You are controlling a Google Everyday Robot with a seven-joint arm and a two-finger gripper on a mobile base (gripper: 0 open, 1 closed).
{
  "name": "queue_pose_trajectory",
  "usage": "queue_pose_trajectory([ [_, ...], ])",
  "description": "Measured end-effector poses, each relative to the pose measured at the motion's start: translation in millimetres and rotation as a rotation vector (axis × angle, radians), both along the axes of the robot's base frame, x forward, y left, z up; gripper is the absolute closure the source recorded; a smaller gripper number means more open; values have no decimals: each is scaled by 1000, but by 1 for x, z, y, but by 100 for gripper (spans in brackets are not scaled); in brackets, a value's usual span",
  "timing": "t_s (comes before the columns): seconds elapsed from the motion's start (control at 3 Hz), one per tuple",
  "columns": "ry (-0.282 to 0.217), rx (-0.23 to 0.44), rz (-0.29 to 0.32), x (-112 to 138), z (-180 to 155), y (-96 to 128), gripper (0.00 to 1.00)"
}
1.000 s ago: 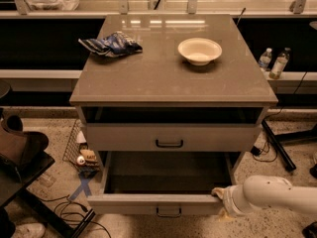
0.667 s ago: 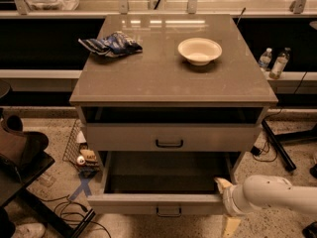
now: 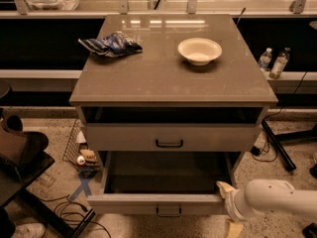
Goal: Open middle drawer
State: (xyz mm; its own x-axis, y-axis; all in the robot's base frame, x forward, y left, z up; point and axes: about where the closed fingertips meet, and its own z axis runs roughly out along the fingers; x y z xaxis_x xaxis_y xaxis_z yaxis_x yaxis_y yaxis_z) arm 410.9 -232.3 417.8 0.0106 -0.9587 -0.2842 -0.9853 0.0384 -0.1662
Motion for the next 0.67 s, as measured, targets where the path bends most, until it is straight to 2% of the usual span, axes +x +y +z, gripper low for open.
queue_pose_trajectory([
  [0.33,66,-65,-78,-53,4,-27,26],
  [0.67,105,-110,-150,-95,15,-48,50],
])
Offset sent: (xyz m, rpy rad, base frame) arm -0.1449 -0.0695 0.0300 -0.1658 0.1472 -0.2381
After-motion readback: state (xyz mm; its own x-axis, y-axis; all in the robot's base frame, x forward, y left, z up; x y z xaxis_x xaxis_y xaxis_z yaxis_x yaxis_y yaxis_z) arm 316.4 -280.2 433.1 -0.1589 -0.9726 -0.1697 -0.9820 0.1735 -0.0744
